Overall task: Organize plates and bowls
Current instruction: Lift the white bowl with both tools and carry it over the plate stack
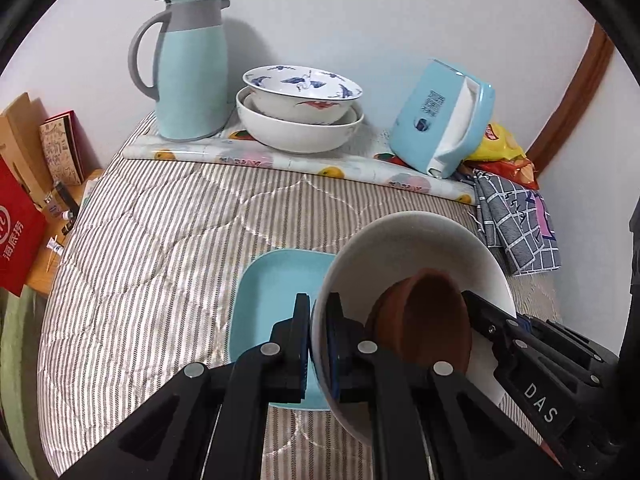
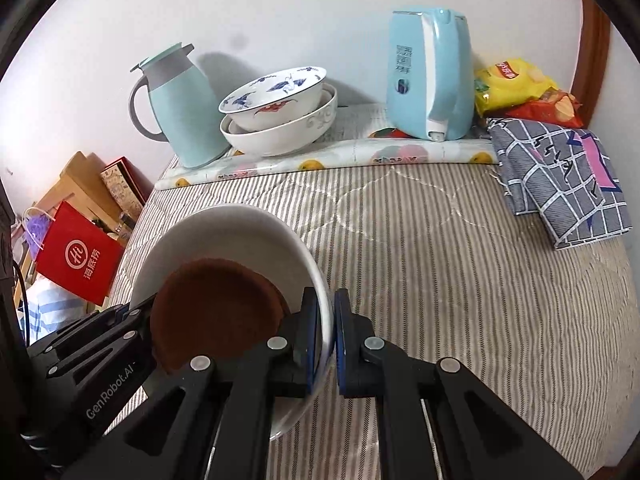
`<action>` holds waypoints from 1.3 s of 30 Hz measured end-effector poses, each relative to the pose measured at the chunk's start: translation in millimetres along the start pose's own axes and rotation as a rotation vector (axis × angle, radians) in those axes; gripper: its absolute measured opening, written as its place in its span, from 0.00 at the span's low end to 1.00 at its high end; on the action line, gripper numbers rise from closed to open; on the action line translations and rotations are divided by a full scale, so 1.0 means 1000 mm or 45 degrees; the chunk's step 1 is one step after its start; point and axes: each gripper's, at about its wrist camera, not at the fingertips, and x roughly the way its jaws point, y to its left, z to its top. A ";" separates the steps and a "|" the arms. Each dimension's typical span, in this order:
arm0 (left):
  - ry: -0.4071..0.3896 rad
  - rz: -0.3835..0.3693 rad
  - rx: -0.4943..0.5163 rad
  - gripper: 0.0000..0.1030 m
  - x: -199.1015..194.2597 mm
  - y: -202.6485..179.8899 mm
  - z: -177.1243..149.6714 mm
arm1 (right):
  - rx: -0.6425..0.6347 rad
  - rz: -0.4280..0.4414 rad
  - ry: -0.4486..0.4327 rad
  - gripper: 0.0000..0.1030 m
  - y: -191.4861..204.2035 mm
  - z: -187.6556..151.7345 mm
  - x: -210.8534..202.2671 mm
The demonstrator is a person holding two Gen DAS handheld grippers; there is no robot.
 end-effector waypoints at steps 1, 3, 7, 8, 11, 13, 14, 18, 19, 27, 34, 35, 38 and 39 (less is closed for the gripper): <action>0.004 0.003 -0.003 0.08 0.001 0.002 0.000 | 0.000 0.005 0.003 0.08 0.001 0.000 0.002; 0.006 0.009 -0.005 0.08 0.002 0.006 0.000 | -0.001 0.011 0.009 0.08 0.003 0.000 0.005; 0.013 0.013 -0.014 0.08 0.005 0.012 0.001 | -0.004 0.018 0.018 0.08 0.009 0.000 0.011; 0.015 0.013 -0.016 0.08 0.006 0.014 0.002 | -0.006 0.018 0.020 0.08 0.011 0.000 0.012; 0.022 0.014 -0.026 0.08 0.008 0.018 0.002 | -0.018 0.016 0.028 0.08 0.014 0.000 0.016; 0.026 0.013 -0.032 0.08 0.010 0.021 0.002 | -0.021 0.015 0.033 0.08 0.016 -0.001 0.019; 0.027 0.014 -0.033 0.08 0.011 0.021 0.002 | -0.023 0.015 0.035 0.08 0.017 -0.001 0.020; 0.041 0.016 -0.038 0.08 0.016 0.026 0.001 | -0.026 0.012 0.047 0.08 0.020 -0.001 0.025; 0.045 0.016 -0.040 0.08 0.018 0.027 0.000 | -0.027 0.012 0.052 0.08 0.021 -0.002 0.027; 0.062 0.016 -0.044 0.08 0.029 0.032 0.001 | -0.029 0.008 0.078 0.08 0.023 -0.002 0.041; 0.080 -0.011 -0.050 0.08 0.041 0.035 0.002 | -0.029 -0.013 0.097 0.08 0.022 0.000 0.052; 0.083 -0.013 -0.052 0.08 0.043 0.036 0.001 | -0.029 -0.013 0.098 0.08 0.022 0.000 0.053; 0.089 -0.021 -0.054 0.08 0.047 0.040 0.001 | -0.032 -0.011 0.105 0.08 0.022 0.000 0.057; 0.090 -0.023 -0.056 0.08 0.047 0.041 0.001 | -0.037 -0.008 0.106 0.08 0.022 0.000 0.059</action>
